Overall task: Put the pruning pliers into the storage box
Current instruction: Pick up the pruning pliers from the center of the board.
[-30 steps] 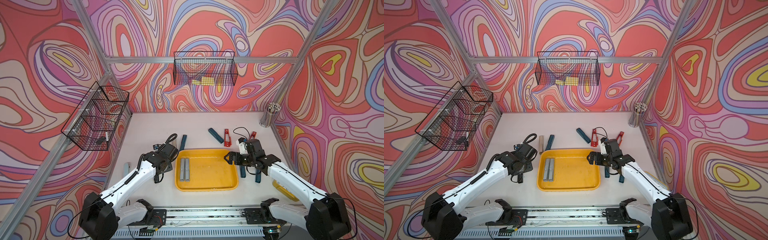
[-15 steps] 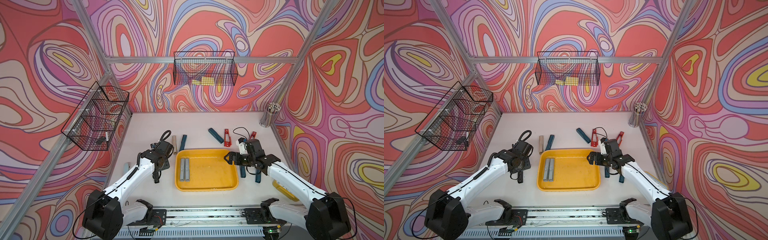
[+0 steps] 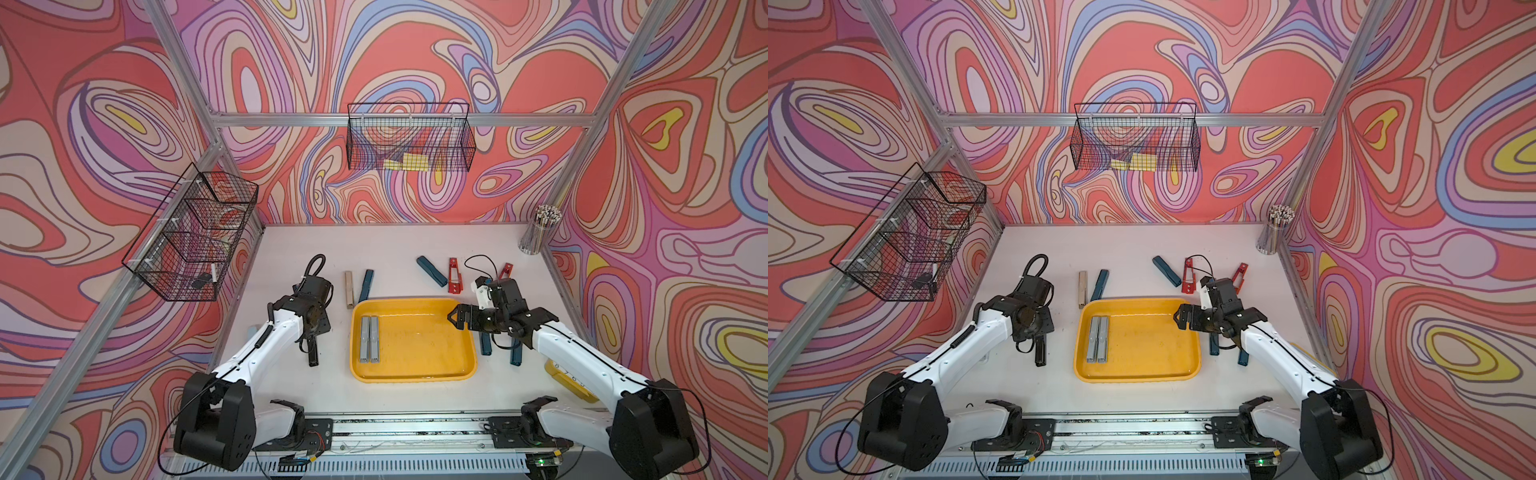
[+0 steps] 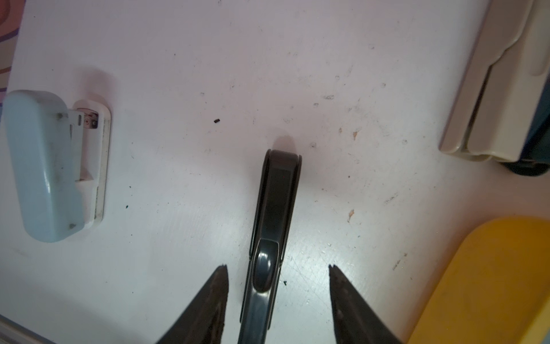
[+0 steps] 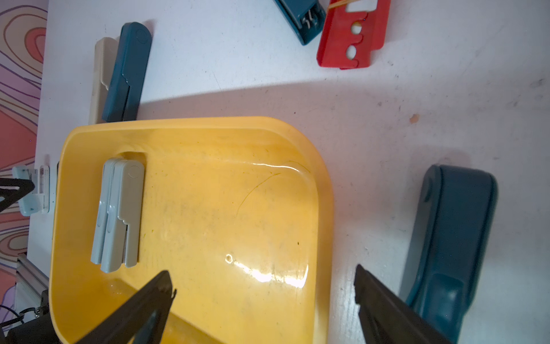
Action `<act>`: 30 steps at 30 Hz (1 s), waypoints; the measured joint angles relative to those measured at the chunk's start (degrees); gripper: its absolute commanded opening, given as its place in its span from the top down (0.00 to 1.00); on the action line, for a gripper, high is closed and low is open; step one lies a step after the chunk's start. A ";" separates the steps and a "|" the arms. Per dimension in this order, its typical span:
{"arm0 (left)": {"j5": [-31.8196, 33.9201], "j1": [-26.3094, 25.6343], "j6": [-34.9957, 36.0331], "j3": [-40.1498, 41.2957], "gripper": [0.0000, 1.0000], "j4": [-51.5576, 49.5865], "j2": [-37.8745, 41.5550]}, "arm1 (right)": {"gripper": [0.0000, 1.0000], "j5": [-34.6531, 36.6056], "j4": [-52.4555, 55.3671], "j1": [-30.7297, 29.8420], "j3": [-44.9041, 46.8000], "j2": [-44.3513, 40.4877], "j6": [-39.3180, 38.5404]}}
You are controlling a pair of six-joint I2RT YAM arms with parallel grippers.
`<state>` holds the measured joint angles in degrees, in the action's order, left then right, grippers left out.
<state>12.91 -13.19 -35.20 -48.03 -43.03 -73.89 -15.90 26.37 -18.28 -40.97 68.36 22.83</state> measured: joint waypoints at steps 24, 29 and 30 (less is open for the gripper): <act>-4.00 4.07 5.62 0.39 0.43 5.81 -9.35 | 0.02 -0.02 -0.26 0.00 -0.39 2.71 0.42; -4.00 4.94 5.60 0.04 0.43 6.16 -11.37 | 0.02 -0.02 -0.22 0.00 -0.61 3.19 0.44; -4.00 5.05 5.60 0.04 0.44 6.32 -11.58 | 0.02 -0.04 -0.20 0.00 -0.83 3.39 0.42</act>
<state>8.91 -8.14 -29.61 -47.99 -36.71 -85.47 -15.94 26.17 -18.28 -41.80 71.75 23.24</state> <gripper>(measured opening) 0.569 0.984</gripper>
